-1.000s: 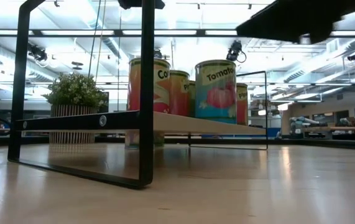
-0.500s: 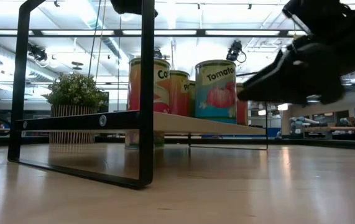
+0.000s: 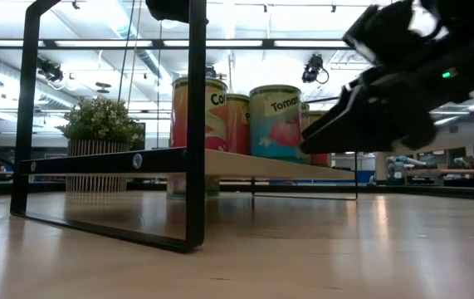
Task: Pick and place cans onto a shelf
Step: Put the canned tomatoes on the shelf, then put the canned peaches on the shelf
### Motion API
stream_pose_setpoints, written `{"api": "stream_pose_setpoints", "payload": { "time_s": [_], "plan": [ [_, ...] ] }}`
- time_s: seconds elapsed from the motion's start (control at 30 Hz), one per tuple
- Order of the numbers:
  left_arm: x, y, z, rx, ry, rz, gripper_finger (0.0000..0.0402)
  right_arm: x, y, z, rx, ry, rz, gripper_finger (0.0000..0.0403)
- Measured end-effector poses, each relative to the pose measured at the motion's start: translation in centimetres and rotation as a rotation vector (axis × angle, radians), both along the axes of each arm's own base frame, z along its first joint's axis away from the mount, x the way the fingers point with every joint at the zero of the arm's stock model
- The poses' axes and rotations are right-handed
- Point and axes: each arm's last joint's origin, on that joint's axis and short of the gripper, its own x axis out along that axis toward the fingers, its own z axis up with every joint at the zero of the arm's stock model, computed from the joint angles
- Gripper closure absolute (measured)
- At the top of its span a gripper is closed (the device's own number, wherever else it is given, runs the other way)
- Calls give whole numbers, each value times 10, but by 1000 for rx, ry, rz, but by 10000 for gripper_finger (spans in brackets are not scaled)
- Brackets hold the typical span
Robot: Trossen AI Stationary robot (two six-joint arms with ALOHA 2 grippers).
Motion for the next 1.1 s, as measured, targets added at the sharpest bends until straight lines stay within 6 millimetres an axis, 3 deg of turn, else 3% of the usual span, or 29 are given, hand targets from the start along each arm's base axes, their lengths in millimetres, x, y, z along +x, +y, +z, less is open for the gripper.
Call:
{"api": "stream_pose_setpoints", "payload": {
  "time_s": [0.17, 0.4, 0.73, 0.83, 1.1],
  "plan": [
    [-3, 1, -3, 12, 43, 1, 9, 2, -4, 0, 9, 8, 4, 46],
    [-7, 7, -9, 42, 112, 87, 10, -7, 8, 13, 19, -20, 35, 46],
    [-13, 51, -20, 77, 282, 222, 10, -32, 18, 51, 22, -65, 71, 46],
    [-14, 69, -38, 46, 323, 221, 10, -37, 21, 59, 33, -83, 88, 46],
    [-34, 104, -113, -49, 443, 241, 10, -42, 23, 63, 17, -89, 90, 46]
  ]
}}
